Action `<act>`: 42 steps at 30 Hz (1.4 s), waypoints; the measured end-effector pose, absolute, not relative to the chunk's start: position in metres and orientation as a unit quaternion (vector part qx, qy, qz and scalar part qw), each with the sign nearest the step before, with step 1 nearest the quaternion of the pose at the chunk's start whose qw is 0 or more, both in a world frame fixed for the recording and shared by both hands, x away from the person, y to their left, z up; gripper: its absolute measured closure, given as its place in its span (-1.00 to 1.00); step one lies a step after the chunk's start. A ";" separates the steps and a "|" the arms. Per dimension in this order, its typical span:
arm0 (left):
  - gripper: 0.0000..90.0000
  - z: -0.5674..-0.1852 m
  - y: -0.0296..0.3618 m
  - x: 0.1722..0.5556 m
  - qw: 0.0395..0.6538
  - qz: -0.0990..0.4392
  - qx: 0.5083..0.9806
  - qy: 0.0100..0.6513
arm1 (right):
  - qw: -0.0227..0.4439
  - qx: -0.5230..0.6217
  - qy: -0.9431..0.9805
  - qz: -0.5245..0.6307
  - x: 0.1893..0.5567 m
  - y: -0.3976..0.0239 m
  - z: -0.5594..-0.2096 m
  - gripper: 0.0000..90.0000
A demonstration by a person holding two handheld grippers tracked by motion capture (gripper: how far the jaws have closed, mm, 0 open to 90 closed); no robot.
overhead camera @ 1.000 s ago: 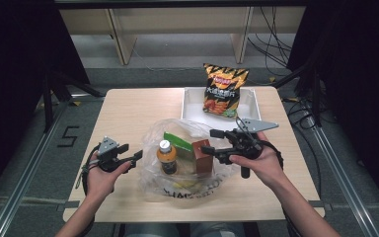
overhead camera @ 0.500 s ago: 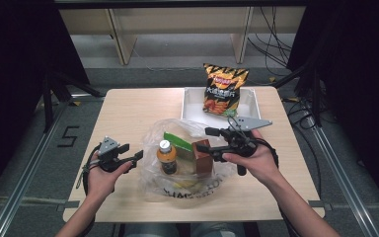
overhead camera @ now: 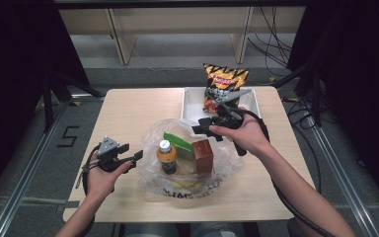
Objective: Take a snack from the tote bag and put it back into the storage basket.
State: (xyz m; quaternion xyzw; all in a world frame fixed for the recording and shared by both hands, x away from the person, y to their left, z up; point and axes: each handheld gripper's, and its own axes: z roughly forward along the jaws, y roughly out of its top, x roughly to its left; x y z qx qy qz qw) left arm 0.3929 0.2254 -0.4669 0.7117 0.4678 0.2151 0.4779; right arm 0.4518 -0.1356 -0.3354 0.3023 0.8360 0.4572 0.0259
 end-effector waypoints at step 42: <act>-0.24 -0.469 0.224 0.393 0.477 0.210 0.715 0.466 | -0.051 0.278 0.910 0.302 0.486 -0.079 -0.348 0.46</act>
